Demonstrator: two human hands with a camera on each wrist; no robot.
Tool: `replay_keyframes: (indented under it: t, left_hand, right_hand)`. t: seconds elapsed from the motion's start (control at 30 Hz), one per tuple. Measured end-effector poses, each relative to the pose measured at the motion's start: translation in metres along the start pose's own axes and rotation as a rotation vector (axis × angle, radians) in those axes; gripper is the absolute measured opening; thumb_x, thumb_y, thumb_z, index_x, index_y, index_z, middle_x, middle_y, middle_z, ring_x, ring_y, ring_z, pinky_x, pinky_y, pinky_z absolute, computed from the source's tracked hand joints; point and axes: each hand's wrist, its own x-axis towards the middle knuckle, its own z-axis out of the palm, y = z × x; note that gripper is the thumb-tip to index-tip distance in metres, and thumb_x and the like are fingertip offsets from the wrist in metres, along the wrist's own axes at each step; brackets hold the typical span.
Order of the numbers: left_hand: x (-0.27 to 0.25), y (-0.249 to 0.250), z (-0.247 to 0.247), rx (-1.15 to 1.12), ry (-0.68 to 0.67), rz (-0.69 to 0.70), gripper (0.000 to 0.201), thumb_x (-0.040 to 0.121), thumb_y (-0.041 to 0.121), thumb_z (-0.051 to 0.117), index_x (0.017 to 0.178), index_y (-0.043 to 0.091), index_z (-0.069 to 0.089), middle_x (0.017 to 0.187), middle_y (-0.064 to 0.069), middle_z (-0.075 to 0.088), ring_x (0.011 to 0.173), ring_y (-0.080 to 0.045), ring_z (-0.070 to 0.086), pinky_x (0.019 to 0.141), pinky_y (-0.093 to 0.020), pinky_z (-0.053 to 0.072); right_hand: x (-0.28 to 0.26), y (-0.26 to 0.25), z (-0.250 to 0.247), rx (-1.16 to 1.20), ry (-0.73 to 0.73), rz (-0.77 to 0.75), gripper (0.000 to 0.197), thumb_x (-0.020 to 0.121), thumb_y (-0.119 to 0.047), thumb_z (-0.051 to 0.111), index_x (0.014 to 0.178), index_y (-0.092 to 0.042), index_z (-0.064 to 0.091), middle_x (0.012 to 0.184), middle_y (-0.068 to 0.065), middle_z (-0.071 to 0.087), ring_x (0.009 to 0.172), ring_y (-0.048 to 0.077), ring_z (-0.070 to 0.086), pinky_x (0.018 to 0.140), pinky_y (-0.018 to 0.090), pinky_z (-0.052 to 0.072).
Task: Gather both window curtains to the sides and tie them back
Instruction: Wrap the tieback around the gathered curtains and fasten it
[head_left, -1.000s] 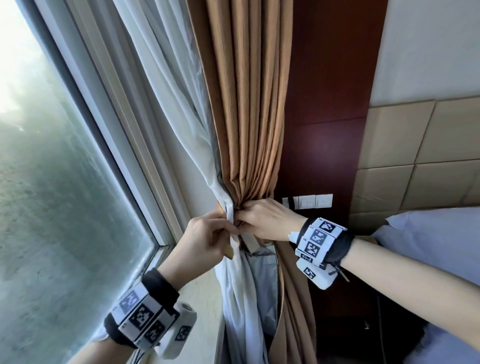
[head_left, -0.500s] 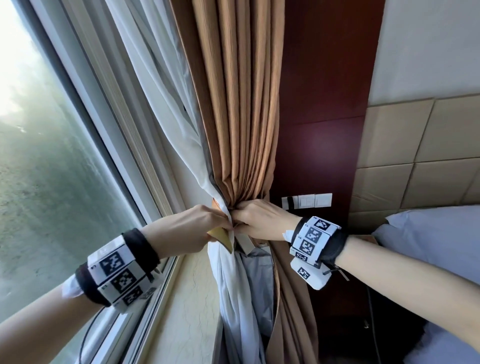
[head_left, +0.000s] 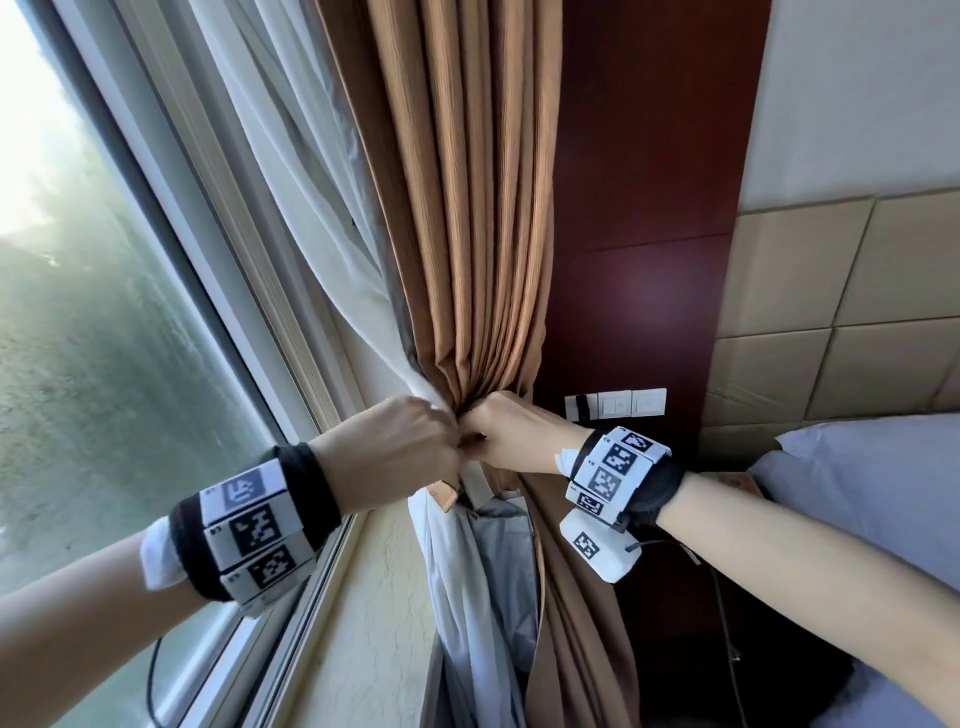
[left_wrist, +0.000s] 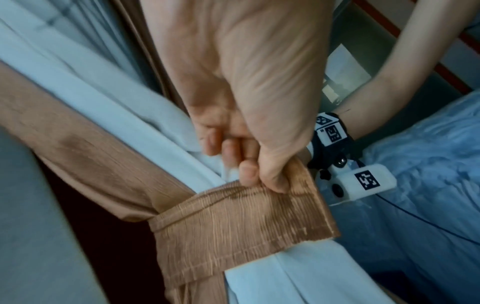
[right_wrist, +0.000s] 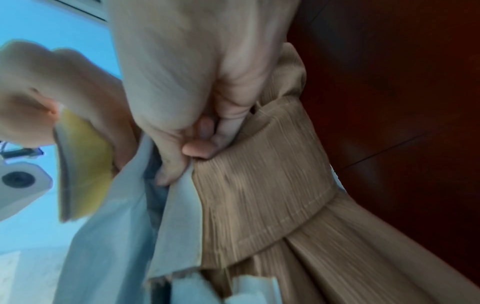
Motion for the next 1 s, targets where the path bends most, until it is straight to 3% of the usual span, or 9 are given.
replay_keyframes:
  t: [0.07,0.2,0.27,0.4,0.5,0.57,0.8,0.9,1.0]
  left_hand:
    - [0.01,0.004,-0.027,0.045,0.044,-0.043,0.03,0.086,0.02,0.037,0.088,0.024,0.067,0.088,0.007,0.06,0.09,-0.014,0.052,0.083,-0.032,0.048]
    - [0.019,0.002,-0.014,-0.102,0.149,-0.045,0.033,0.073,0.009,0.035,0.08,0.019,0.065,0.089,0.004,0.061,0.094,-0.019,0.055,0.093,-0.027,0.039]
    - [0.024,0.003,-0.005,-0.228,0.136,-0.128,0.023,0.068,0.005,0.046,0.076,0.017,0.064,0.078,0.0,0.066,0.083,-0.024,0.06,0.087,-0.026,0.04]
    - [0.033,0.001,-0.003,-0.375,0.149,-0.329,0.015,0.073,0.01,0.06,0.082,0.019,0.069,0.073,-0.002,0.066,0.072,-0.026,0.059,0.07,-0.035,0.05]
    - [0.038,0.002,0.005,-0.407,0.177,-0.418,0.018,0.088,0.031,0.062,0.09,0.015,0.07,0.077,-0.002,0.069,0.075,-0.022,0.063,0.075,-0.036,0.051]
    - [0.039,0.009,0.012,-0.44,0.224,-0.445,0.026,0.091,0.036,0.061,0.092,0.011,0.068,0.079,-0.002,0.069,0.076,-0.021,0.063,0.074,-0.027,0.046]
    - [0.051,0.03,0.025,-0.569,0.417,-0.679,0.021,0.086,0.034,0.066,0.087,0.014,0.071,0.08,-0.003,0.072,0.083,-0.026,0.063,0.073,-0.035,0.048]
    - [0.061,0.048,0.033,-0.619,0.606,-0.884,0.013,0.074,0.018,0.074,0.073,0.006,0.068,0.066,-0.01,0.067,0.073,-0.034,0.058,0.058,-0.028,0.037]
    - [0.071,0.052,0.037,-0.62,0.654,-0.941,0.011,0.073,0.014,0.072,0.076,0.005,0.068,0.068,-0.013,0.067,0.075,-0.033,0.055,0.06,-0.028,0.031]
  right_hand:
    - [0.003,0.001,-0.005,-0.033,-0.007,0.098,0.014,0.083,-0.01,0.062,0.076,0.0,0.068,0.069,0.014,0.063,0.068,0.019,0.058,0.056,0.021,0.032]
    - [0.011,0.012,-0.011,0.062,0.092,0.119,0.024,0.074,0.0,0.061,0.053,-0.01,0.056,0.046,-0.01,0.044,0.051,-0.006,0.05,0.051,0.017,0.031]
    - [0.013,0.013,-0.013,0.139,0.099,0.103,0.017,0.072,0.004,0.062,0.06,-0.006,0.067,0.048,-0.009,0.054,0.051,-0.011,0.052,0.056,0.013,0.036]
    - [0.013,0.016,-0.013,0.199,0.104,0.101,0.013,0.074,0.002,0.066,0.073,-0.007,0.075,0.063,-0.005,0.069,0.063,-0.003,0.062,0.063,0.023,0.05]
    - [0.014,0.021,-0.009,0.229,0.134,0.158,0.01,0.076,-0.005,0.069,0.074,-0.012,0.077,0.07,0.001,0.073,0.073,0.009,0.07,0.071,0.034,0.056]
    - [0.016,0.023,-0.006,0.252,0.152,0.197,0.01,0.076,-0.006,0.07,0.076,-0.013,0.077,0.072,0.001,0.074,0.075,0.01,0.07,0.074,0.036,0.057]
    - [0.02,0.016,-0.005,0.361,0.24,0.269,0.007,0.077,-0.004,0.073,0.082,-0.004,0.077,0.076,0.008,0.074,0.069,0.008,0.068,0.07,0.019,0.055]
    - [0.018,0.019,-0.003,0.417,0.288,0.296,0.008,0.077,0.0,0.072,0.084,-0.001,0.076,0.079,0.013,0.075,0.07,0.014,0.07,0.069,0.02,0.055]
    - [0.014,0.021,-0.007,0.438,0.292,0.319,0.01,0.078,0.001,0.071,0.088,0.002,0.075,0.083,0.014,0.074,0.069,0.009,0.067,0.068,0.014,0.052]
